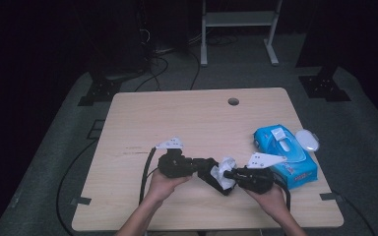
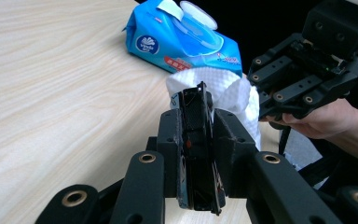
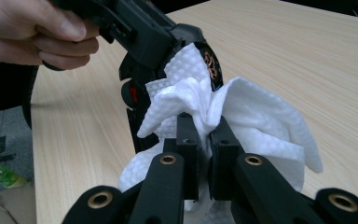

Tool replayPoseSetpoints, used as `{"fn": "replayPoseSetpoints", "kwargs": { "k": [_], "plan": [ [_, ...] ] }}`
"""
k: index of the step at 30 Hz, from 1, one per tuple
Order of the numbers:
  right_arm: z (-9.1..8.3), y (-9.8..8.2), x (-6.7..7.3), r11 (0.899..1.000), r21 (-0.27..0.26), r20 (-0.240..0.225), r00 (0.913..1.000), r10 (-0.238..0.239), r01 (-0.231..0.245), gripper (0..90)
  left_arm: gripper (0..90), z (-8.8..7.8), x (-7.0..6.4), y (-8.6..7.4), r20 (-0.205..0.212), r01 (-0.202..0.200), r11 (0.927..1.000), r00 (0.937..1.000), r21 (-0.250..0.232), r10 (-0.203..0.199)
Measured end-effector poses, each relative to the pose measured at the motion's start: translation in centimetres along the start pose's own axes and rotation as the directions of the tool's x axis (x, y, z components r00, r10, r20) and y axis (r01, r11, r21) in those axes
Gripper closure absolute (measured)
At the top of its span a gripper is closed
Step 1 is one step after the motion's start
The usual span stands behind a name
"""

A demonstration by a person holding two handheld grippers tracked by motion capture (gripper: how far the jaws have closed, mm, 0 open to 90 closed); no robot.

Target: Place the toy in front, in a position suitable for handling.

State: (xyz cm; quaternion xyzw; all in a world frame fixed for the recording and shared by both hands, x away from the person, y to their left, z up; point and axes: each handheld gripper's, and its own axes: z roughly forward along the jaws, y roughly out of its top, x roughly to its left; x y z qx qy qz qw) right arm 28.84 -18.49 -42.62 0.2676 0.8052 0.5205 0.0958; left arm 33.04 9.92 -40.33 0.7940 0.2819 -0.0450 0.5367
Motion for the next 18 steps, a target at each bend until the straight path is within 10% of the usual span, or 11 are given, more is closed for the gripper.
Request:
{"fn": "replayPoseSetpoints", "kwargs": {
  "k": [18],
  "plan": [
    [1.1, 0.5, 0.9, 0.999, -0.038, -0.008, 0.9999, -0.011, 0.011, 84.6, 73.2, -0.4, -1.9, 2.2, -0.076, -0.13, 0.9891, 0.9879, 0.07, 0.135]
  ]
}}
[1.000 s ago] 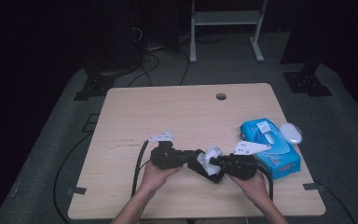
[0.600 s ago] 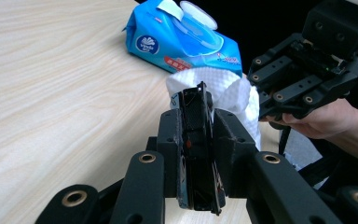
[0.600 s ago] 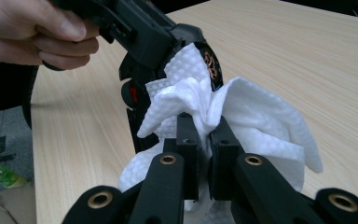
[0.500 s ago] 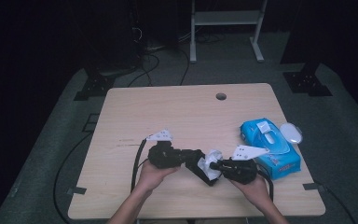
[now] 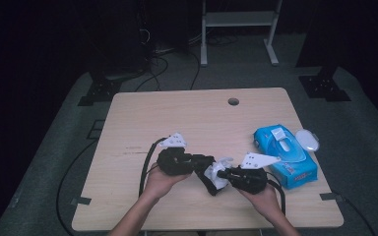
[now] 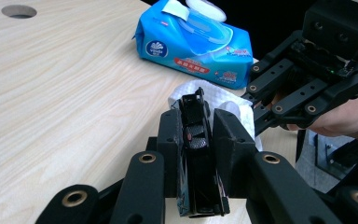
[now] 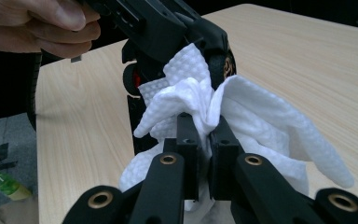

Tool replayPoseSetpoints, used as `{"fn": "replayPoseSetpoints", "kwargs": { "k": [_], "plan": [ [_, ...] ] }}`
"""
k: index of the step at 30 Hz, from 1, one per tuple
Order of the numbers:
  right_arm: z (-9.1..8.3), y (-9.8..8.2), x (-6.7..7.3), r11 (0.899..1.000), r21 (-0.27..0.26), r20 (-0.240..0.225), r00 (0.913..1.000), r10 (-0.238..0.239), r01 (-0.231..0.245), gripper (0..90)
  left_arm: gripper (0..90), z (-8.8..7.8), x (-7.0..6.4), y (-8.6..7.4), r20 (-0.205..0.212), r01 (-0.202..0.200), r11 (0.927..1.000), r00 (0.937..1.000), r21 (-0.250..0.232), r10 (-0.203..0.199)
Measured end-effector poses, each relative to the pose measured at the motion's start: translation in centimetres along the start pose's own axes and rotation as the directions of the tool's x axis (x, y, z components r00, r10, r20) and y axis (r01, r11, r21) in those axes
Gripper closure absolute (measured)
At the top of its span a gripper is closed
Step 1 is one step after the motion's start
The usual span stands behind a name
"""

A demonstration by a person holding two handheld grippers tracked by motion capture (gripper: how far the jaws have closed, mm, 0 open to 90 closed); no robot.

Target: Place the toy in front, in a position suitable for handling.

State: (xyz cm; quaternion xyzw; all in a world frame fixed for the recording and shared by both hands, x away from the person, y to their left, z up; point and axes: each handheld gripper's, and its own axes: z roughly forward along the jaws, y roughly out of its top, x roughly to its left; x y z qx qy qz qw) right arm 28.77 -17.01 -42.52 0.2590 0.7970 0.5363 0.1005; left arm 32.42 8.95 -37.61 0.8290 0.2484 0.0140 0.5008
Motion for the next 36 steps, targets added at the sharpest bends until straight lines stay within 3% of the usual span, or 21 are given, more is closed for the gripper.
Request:
{"fn": "replayPoseSetpoints", "kwargs": {
  "k": [7, 13, 16, 22, 24, 25, 28, 36],
  "plan": [
    [-0.9, -0.2, 0.1, 1.0, -0.021, 0.013, 0.9999, 0.004, -0.004, 84.6, 73.2, 1.0, -1.6, 1.1, -0.025, -0.077, 0.9967, 0.9967, 0.027, 0.078],
    [-2.4, -0.8, 0.6, 1.0, -0.019, 0.038, 0.9992, -0.01, 0.011, 84.6, 73.1, 1.8, -3.5, 1.3, -0.041, -0.15, 0.9885, 0.9877, 0.021, 0.151],
    [-3.1, -1.1, 0.9, 1.0, -0.012, 0.048, 0.9986, -0.023, 0.024, 84.4, 73.1, 2.2, -4.3, 1.2, -0.039, -0.167, 0.9859, 0.9851, 0.014, 0.167],
    [-4.5, -2.0, 2.0, 0.999, -0.006, 0.076, 0.9959, -0.05, 0.051, 84.2, 73.0, 2.5, -6.2, 0.7, -0.052, -0.228, 0.9735, 0.9723, -0.005, 0.228],
    [-4.8, -2.3, 2.2, 0.998, -0.006, 0.078, 0.9952, -0.059, 0.06, 84.1, 72.8, 2.6, -6.5, 0.7, -0.05, -0.225, 0.9743, 0.9731, -0.005, 0.225],
    [-5.0, -2.4, 2.4, 0.998, -0.002, 0.085, 0.9941, -0.068, 0.069, 84.1, 72.8, 2.7, -6.9, 0.6, -0.051, -0.246, 0.9693, 0.9681, -0.008, 0.245],
    [-5.4, -2.7, 2.7, 0.997, 0.006, 0.088, 0.9931, -0.077, 0.077, 84.0, 72.5, 2.9, -7.2, 0.4, -0.041, -0.249, 0.9683, 0.9677, -0.016, 0.249],
    [-5.6, -3.1, 3.1, 0.995, 0.026, 0.088, 0.9912, -0.099, 0.097, 83.9, 68.4, 3.2, -7.1, -0.5, 0.005, -0.226, 0.9737, 0.974, -0.028, 0.226]
  ]
}}
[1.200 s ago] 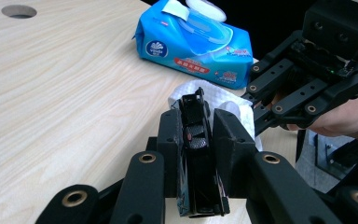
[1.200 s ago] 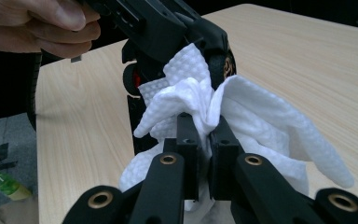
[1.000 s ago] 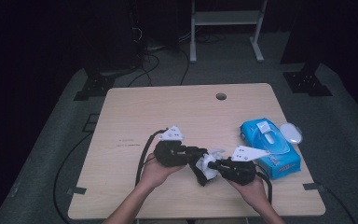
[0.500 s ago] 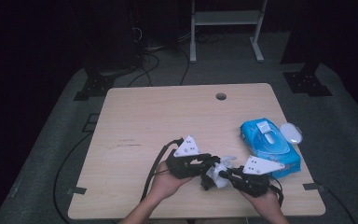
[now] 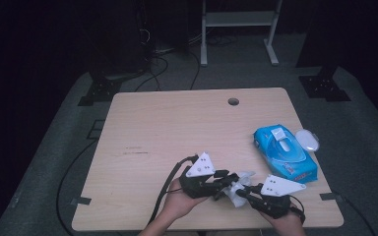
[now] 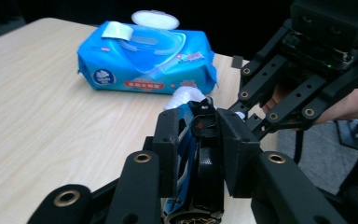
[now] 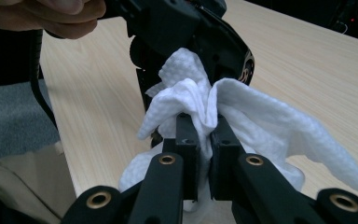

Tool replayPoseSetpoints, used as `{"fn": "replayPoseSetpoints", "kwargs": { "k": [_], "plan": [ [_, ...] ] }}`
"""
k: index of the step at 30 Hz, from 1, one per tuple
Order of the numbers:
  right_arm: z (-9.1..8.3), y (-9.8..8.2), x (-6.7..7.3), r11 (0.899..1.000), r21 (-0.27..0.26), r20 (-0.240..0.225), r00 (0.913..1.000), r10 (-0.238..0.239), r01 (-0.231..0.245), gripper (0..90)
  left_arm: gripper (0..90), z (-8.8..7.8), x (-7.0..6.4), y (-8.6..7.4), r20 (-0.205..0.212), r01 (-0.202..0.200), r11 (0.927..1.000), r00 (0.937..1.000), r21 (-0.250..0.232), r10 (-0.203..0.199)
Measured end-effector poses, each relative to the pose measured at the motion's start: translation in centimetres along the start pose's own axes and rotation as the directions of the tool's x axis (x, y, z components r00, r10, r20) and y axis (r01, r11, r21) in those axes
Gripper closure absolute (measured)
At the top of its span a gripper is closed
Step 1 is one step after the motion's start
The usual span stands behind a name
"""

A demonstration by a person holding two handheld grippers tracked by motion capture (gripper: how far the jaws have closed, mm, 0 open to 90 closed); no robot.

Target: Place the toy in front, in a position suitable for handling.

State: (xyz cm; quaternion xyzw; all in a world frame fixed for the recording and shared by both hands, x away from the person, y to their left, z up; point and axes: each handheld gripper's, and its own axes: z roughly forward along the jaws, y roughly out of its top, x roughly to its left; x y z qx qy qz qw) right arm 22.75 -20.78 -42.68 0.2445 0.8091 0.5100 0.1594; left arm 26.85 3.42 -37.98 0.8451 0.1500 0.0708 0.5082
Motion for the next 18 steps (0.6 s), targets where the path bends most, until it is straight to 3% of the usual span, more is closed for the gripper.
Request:
{"fn": "replayPoseSetpoints", "kwargs": {
  "k": [4, 6, 7, 8, 12, 18],
  "plan": [
    [0.3, -0.1, 0.1, 1.0, 0.009, -0.002, 1.0, -0.002, 0.002, 83.8, 63.1, 0.4, -0.2, -0.7, -0.02, -0.008, 0.9998, 0.9998, 0.018, 0.008],
    [0.5, 0.0, 0.1, 1.0, 0.01, 0.0, 1.0, -0.005, 0.005, 83.8, 64.6, 0.3, -0.3, -0.7, -0.038, -0.048, 0.9987, 0.9981, 0.014, 0.049],
    [0.6, 0.1, 0.0, 1.0, 0.009, -0.002, 1.0, -0.004, 0.004, 83.8, 66.8, 0.1, -0.7, -0.3, -0.078, -0.12, 0.9923, 0.9895, 0.033, 0.122],
    [0.7, 0.2, -0.1, 1.0, 0.003, -0.002, 1.0, -0.004, 0.004, 83.8, 69.5, 0.0, -0.8, 0.0, -0.088, -0.13, 0.9906, 0.9871, 0.043, 0.133],
    [1.1, 0.9, -0.5, 1.0, -0.02, 0.003, 1.0, -0.008, 0.008, 83.8, 71.5, -0.6, 0.8, 0.4, -0.063, -0.041, 0.9991, 0.9972, 0.01, 0.041],
    [2.0, 1.4, -1.1, 1.0, -0.027, -0.009, 1.0, -0.001, 0.001, 83.6, 71.6, -0.9, 2.5, 0.2, -0.027, 0.032, 0.9994, 0.9991, -0.017, -0.032]
  ]
}}
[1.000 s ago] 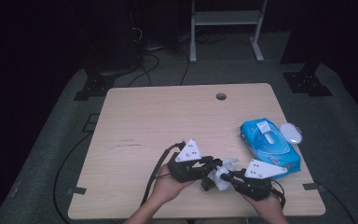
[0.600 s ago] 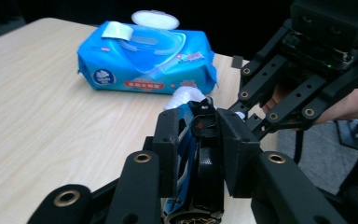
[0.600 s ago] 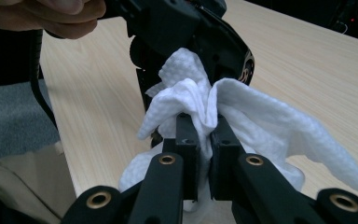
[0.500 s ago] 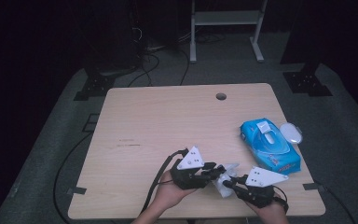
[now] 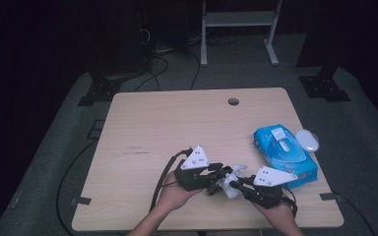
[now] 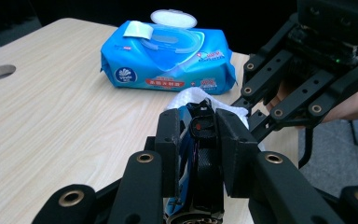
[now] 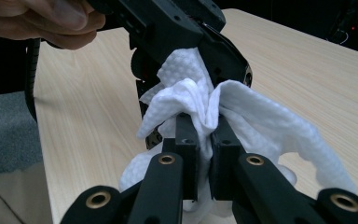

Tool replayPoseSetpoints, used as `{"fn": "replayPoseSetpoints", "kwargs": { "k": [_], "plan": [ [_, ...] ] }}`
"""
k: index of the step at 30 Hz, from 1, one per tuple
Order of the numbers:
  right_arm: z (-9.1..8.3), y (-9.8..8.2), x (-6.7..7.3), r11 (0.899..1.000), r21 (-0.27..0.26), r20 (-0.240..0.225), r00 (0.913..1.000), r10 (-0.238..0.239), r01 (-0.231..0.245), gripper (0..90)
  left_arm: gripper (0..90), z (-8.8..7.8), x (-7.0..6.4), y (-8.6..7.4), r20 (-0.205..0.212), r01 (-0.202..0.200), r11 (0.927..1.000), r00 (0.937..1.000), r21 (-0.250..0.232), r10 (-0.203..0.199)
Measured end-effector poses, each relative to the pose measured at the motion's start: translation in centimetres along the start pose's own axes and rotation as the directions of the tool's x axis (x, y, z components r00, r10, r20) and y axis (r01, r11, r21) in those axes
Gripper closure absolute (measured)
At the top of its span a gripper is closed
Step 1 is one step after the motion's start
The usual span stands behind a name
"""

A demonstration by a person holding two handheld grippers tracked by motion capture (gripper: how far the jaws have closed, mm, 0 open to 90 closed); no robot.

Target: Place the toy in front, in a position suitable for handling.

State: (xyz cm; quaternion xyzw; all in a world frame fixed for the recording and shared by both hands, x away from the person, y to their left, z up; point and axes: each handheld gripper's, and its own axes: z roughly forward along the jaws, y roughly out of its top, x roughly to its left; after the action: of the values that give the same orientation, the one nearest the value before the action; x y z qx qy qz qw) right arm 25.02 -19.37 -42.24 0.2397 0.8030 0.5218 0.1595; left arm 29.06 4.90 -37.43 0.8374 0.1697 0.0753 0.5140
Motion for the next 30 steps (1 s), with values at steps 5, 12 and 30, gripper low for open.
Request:
{"fn": "replayPoseSetpoints", "kwargs": {
  "k": [5, 12, 30],
  "plan": [
    [0.6, 0.4, -0.1, 1.0, 0.004, 0.002, 1.0, -0.002, 0.002, 83.2, 71.7, -0.1, 1.7, -0.1, 0.028, 0.07, 0.9974, 0.9971, -0.018, -0.07],
    [1.3, 0.5, -0.4, 1.0, -0.001, -0.005, 1.0, 0.004, -0.004, 83.4, 70.4, -0.1, 2.8, -0.4, 0.071, 0.125, 0.9919, 0.9898, -0.022, -0.123],
    [0.9, 0.3, -0.6, 1.0, 0.012, -0.031, 0.9992, 0.024, -0.023, 84.1, 62.3, 0.7, 1.3, -4.2, 0.022, 0.081, 0.9967, 0.9965, 0.003, -0.081]
  ]
}}
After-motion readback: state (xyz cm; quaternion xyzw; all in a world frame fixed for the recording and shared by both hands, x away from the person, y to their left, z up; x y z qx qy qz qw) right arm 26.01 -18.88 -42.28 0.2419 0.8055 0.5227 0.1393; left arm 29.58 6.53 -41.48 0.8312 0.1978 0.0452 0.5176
